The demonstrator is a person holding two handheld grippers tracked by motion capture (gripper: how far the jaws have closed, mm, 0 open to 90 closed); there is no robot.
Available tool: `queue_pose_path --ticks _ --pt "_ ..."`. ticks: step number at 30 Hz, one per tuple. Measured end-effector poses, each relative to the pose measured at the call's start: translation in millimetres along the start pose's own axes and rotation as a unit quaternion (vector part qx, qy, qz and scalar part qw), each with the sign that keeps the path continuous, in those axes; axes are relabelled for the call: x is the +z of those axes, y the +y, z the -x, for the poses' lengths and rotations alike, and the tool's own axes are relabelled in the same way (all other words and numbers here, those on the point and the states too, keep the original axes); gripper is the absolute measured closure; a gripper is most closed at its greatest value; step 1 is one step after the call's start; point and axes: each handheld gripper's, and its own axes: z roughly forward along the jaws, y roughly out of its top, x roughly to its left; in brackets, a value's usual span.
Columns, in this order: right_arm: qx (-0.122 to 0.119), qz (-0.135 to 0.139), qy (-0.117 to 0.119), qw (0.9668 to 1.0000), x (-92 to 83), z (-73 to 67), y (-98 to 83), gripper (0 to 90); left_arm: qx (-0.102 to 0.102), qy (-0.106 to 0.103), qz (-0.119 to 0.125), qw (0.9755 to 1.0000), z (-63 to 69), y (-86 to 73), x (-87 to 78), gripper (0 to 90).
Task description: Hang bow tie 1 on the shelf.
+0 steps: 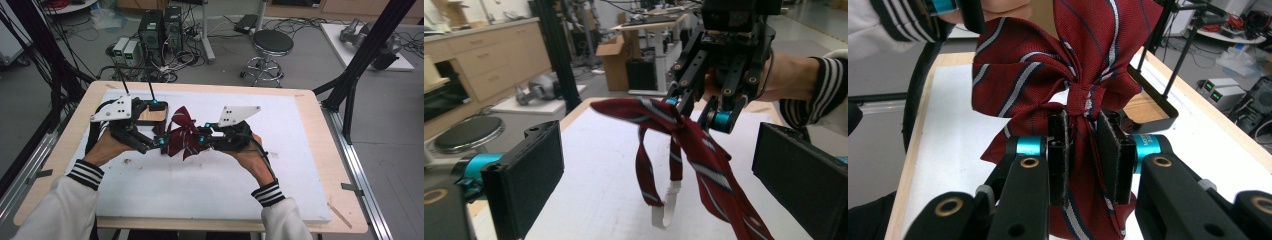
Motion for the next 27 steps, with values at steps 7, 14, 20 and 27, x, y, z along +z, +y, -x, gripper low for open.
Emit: queue_pose_path --ticks 7,14,20,27 --pt "-0.016 -0.004 0.01 0.9998 2.6 -4.3 0.9 76.2 0.009 -0.034 -0.031 0.9989 1.7 6.9 16.0 6.7" --pt "-0.026 -0.001 0.022 0.9994 3.6 -6.4 1.5 76.1 0.016 -0.042 -0.053 0.9976 3.8 3.7 26.3 6.8" --pt "-0.029 -0.002 0.026 0.9993 5.2 -6.8 1.4 76.1 0.026 -0.045 -0.06 0.9968 5.0 3.2 30.3 9.9" --pt "-0.026 -0.004 0.021 0.9994 4.7 -6.4 1.2 76.0 0.029 -0.051 -0.066 0.9961 3.5 2.9 29.5 31.1"
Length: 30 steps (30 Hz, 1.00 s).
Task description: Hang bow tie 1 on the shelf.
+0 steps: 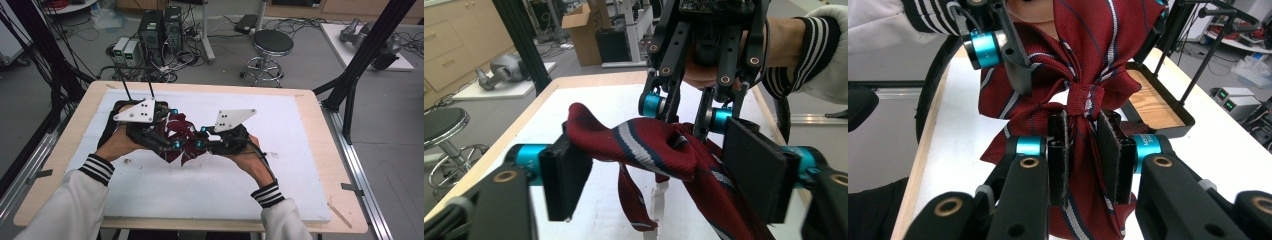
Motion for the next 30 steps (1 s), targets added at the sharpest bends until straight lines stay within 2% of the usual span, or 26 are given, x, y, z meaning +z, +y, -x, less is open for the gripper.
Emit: queue_pose_path --ticks 3,6,12,17,19,23,30 --pt "0.001 -0.001 -0.001 1.0 -0.4 0.7 -0.3 76.0 -0.001 0.006 -0.009 0.9999 -0.5 -0.2 -1.0 41.8" --pt "0.003 0.0 -0.004 1.0 -0.5 1.2 -0.5 75.9 0.0 0.002 -0.015 0.9999 -0.2 -0.3 -1.3 50.8" --pt "0.006 -0.002 -0.008 0.9999 -0.2 2.1 -0.8 75.9 0.001 0.001 -0.023 0.9997 1.1 -0.1 -0.5 64.0" --pt "0.009 -0.002 -0.012 0.9999 -1.0 2.9 -1.2 75.8 -0.012 -0.008 -0.01 0.9998 0.4 -2.9 -1.5 77.3" --pt "0.008 -0.006 -0.012 0.9999 -1.0 2.5 -1.2 75.8 -0.021 -0.013 -0.01 0.9997 0.1 -5.2 -1.0 79.3" --pt "0.006 -0.016 -0.012 0.9998 1.1 1.8 -2.3 75.5 -0.02 -0.01 -0.018 0.9996 0.9 -5.9 -0.7 80.8" --pt "0.012 -0.003 -0.009 0.9999 2.1 2.7 -4.3 74.3 -0.015 -0.005 -0.019 0.9997 2.3 -4.8 -1.3 80.9"
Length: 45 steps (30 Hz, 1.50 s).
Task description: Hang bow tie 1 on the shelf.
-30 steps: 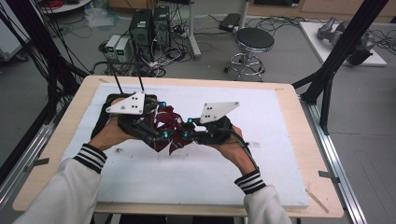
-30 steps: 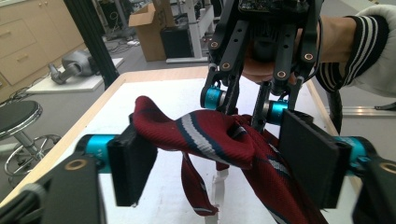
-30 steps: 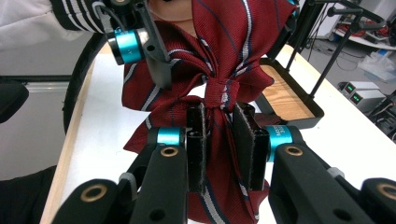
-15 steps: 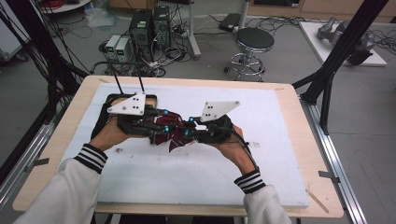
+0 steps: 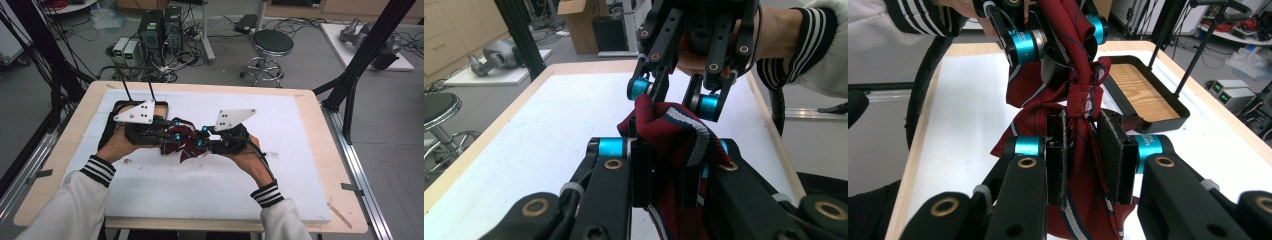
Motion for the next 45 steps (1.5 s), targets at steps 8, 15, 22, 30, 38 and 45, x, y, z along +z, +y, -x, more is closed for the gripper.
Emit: queue_pose_path --ticks 8,15,22,30,38,45 --pt "0.011 0.015 -0.015 0.9997 2.4 -1.2 -0.9 35.2 0.005 0.002 0.008 1.0 1.5 1.9 -0.7 80.9" --pt "0.021 0.024 -0.067 0.9972 -0.9 -2.0 -2.4 0.9 0.006 0.015 0.015 0.9998 0.9 3.1 -5.2 80.9" --pt "0.035 0.032 -0.092 0.9946 -12.6 -0.1 -4.2 0.7 -0.001 0.048 0.036 0.9982 -4.3 4.4 -23.6 80.9" --pt "0.047 0.031 -0.113 0.992 -22.4 -0.1 -13.4 0.7 -0.011 0.094 0.058 0.9938 -11.3 6.5 -49.1 80.9" --pt "0.06 0.038 -0.134 0.9884 -36.4 0.5 -25.3 0.7 -0.024 0.152 0.073 0.9853 -20.4 6.0 -70.8 80.9" --pt "0.075 0.041 -0.149 0.9852 -48.2 1.2 -36.7 0.8 -0.03 0.203 0.087 0.9748 -27.9 3.7 -88.9 80.8"
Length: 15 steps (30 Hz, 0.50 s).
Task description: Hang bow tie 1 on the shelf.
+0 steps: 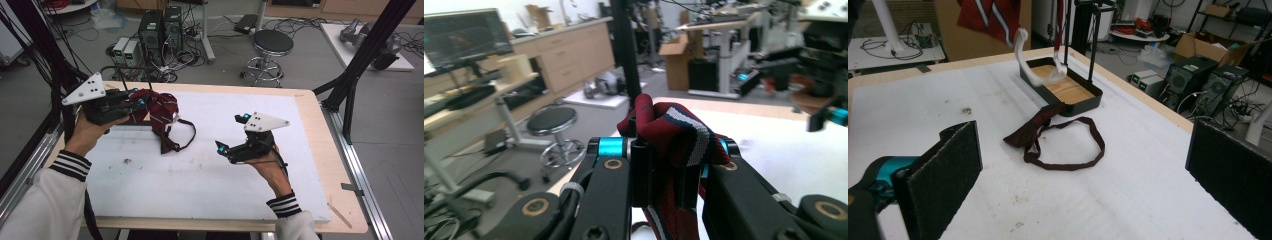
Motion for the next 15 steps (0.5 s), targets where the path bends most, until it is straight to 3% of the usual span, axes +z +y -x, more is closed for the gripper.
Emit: queue_pose_path --ticks 15 --pt "0.009 -0.001 -0.02 0.9998 -12.0 3.4 -17.3 0.8 0.001 0.072 -0.004 0.9974 -25.3 0.7 -33.7 80.9"
